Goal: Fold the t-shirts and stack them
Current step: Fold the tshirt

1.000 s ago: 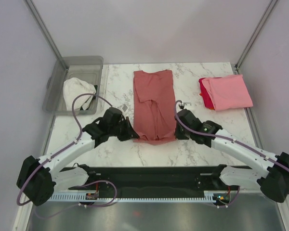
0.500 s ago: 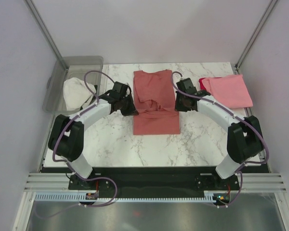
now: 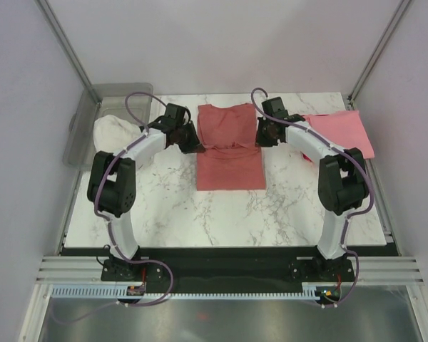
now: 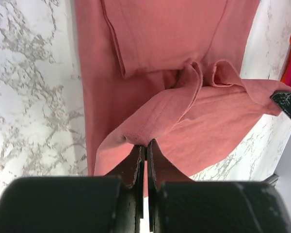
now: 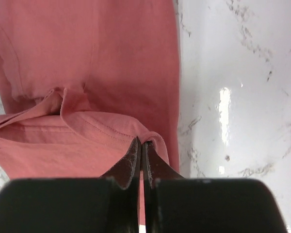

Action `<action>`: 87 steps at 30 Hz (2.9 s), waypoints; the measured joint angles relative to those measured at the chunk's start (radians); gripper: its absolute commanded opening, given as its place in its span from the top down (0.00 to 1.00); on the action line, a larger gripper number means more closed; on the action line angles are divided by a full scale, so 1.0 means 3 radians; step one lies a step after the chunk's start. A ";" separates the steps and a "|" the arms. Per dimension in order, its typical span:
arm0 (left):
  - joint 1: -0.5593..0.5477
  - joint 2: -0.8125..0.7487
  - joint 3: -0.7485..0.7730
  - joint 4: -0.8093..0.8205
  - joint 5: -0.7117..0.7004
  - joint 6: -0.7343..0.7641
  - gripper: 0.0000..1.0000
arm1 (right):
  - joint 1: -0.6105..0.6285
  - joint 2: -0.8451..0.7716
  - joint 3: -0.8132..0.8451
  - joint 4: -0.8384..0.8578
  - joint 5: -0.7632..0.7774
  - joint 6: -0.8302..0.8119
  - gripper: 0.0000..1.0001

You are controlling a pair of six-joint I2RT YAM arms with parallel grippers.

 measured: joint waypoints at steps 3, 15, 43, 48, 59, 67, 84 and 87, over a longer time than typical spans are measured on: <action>0.0062 0.0179 0.0116 -0.0003 0.0060 0.0027 0.29 | -0.0061 0.0175 0.0183 0.0003 -0.0051 0.0006 0.24; 0.0053 -0.0575 -0.0636 0.0136 0.0038 0.0071 0.06 | -0.0098 -0.0462 -0.0758 0.0514 -0.0099 -0.0075 0.23; -0.0116 -0.1239 -0.2267 0.0909 0.0210 0.0046 0.29 | -0.0095 -0.1269 -0.2466 0.1282 -0.0646 0.0137 0.48; -0.0132 -0.1101 -0.2248 0.0964 0.0247 0.0037 0.35 | -0.0095 -0.1127 -0.2487 0.1363 -0.0748 0.0156 0.52; -0.0149 -0.0960 -0.2172 0.1006 0.0294 0.0027 0.46 | -0.0095 -0.1101 -0.2581 0.1544 -0.0797 0.0192 0.72; -0.0151 -0.0783 -0.2022 0.1019 0.0287 -0.0020 0.56 | -0.0095 -0.1101 -0.2603 0.1572 -0.0810 0.0191 0.76; -0.0159 -0.0649 -0.1974 0.1147 0.0215 -0.0078 0.98 | -0.0070 -0.1217 -0.2663 0.1537 -0.0810 0.0168 1.00; -0.0165 -0.0820 -0.2080 0.1071 0.0211 -0.0064 0.98 | -0.0060 -0.1427 -0.2689 0.1419 -0.0824 0.0161 1.00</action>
